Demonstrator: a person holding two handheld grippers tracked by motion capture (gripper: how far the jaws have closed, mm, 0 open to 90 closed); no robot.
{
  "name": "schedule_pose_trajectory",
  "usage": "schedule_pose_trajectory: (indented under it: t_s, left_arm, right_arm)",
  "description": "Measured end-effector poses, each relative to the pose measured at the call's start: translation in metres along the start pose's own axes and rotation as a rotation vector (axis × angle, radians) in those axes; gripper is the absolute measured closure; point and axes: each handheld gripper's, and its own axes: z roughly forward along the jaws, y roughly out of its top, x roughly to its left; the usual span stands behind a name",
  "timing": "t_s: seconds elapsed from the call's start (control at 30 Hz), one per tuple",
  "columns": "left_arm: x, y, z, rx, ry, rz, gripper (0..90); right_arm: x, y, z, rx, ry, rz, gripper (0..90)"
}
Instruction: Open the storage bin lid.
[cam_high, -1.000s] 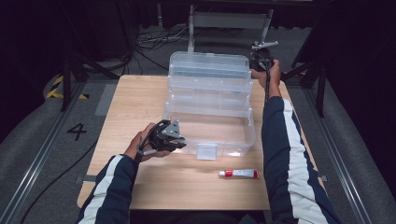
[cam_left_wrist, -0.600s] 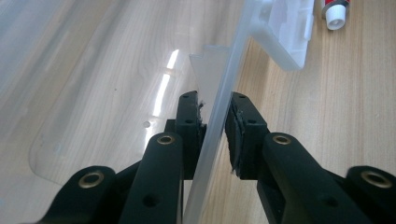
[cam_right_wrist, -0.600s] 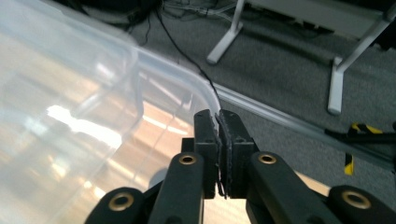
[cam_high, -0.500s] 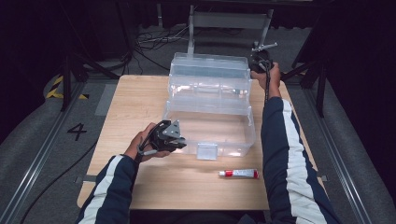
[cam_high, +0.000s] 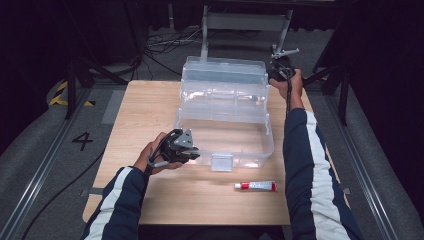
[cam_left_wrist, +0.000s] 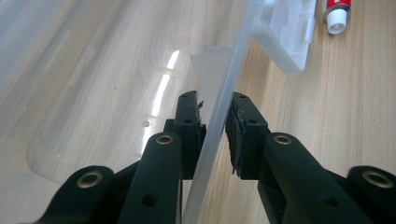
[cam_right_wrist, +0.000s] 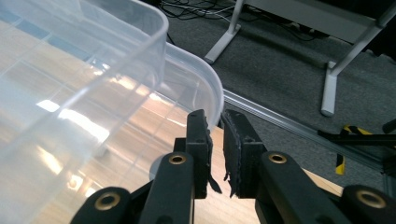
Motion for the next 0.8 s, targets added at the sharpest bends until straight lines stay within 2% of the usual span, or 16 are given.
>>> schedule_pose_trajectory:
  t_s: [0.33,0.4,0.43,0.57,0.63,0.77,0.8]
  left_arm:
    - [-0.004,0.002,0.001,0.002,0.016,-0.006,75.5]
    - [-0.004,0.002,0.002,0.001,0.018,-0.004,75.5]
    - [-0.004,0.003,0.002,0.001,0.019,-0.004,75.5]
    - [-0.006,0.004,0.003,0.007,0.029,-0.003,75.4]
    - [-0.006,0.005,0.003,0.003,0.029,0.001,75.4]
    - [-0.005,0.005,0.003,0.011,0.029,0.009,75.5]
    - [-0.006,0.006,0.003,0.014,0.029,0.008,75.5]
  right_arm:
    - [-0.010,-0.016,-0.052,-0.054,-0.018,-0.012,77.0]
    - [-0.010,-0.018,-0.056,-0.059,-0.017,-0.014,76.5]
    - [-0.009,-0.024,-0.068,-0.064,-0.024,-0.032,75.4]
    - [-0.007,-0.037,-0.090,-0.086,-0.011,-0.057,75.4]
    - [-0.007,-0.040,-0.095,-0.088,-0.003,-0.063,75.4]
    - [0.000,-0.054,-0.115,-0.075,0.017,-0.127,74.7]
    - [0.000,-0.054,-0.115,-0.075,0.017,-0.127,74.7]
